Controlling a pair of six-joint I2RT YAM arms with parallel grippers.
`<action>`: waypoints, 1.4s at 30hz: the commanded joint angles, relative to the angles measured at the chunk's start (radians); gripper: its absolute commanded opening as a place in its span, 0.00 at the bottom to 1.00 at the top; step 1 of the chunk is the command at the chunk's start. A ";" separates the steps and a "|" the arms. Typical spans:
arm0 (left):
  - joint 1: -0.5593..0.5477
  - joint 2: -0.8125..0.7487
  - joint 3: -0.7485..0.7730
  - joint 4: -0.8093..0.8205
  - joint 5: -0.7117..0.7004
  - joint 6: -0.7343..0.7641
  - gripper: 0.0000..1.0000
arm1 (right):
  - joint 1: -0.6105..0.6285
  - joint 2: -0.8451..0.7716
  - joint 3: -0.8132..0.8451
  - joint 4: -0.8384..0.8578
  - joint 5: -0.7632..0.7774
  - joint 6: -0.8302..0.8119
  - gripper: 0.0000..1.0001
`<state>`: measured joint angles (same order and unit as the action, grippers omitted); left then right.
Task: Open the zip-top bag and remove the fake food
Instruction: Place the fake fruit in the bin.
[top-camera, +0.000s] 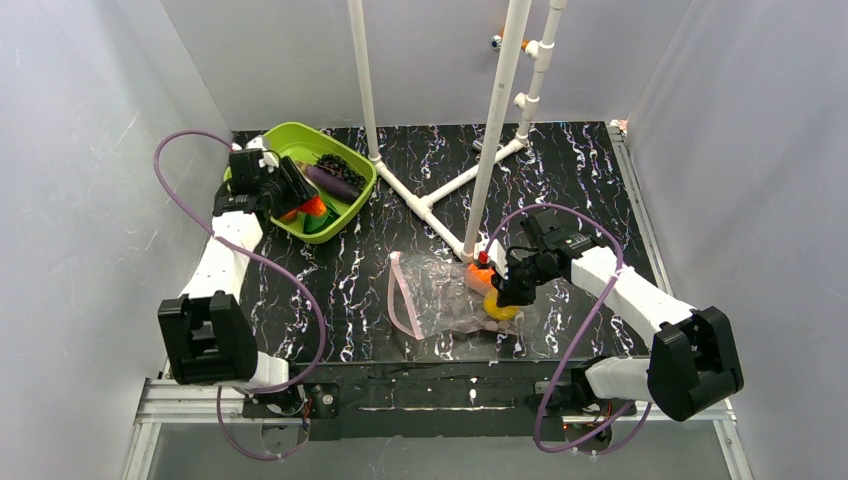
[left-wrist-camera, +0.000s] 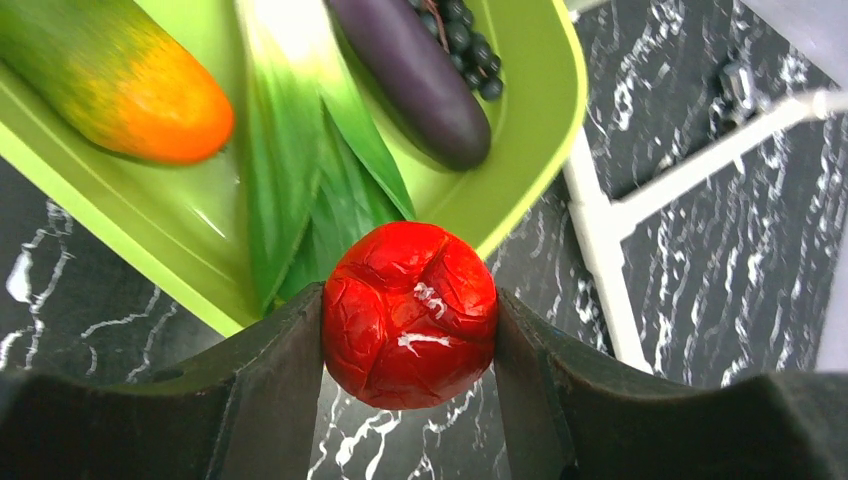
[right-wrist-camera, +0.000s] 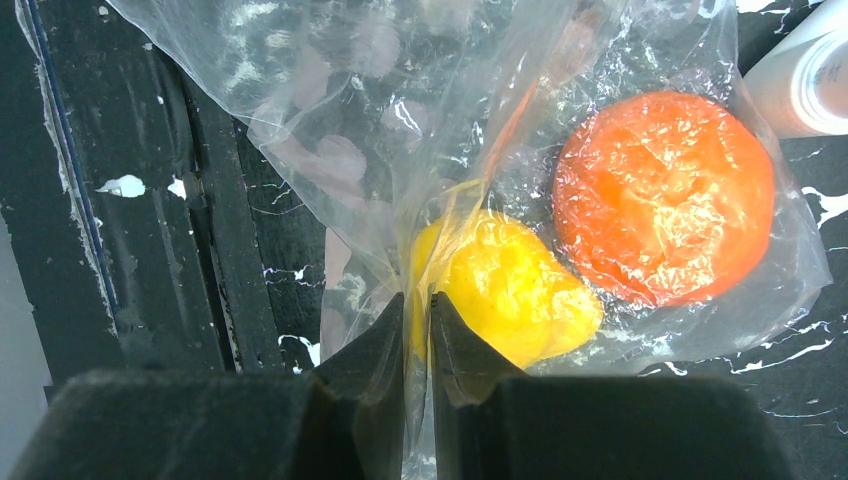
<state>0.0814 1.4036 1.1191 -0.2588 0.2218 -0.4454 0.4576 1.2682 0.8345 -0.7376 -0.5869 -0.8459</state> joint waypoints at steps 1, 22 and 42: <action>0.015 0.060 0.104 -0.040 -0.143 -0.013 0.00 | -0.007 -0.023 -0.008 -0.006 -0.019 -0.018 0.19; 0.076 0.357 0.387 -0.157 -0.237 0.041 0.61 | -0.008 -0.018 -0.006 -0.008 -0.021 -0.015 0.19; 0.110 -0.121 -0.049 0.060 0.289 -0.112 0.98 | -0.021 -0.036 -0.009 -0.016 -0.016 -0.024 0.19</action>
<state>0.1883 1.3418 1.1355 -0.2310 0.3401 -0.5144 0.4446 1.2560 0.8337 -0.7403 -0.5869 -0.8532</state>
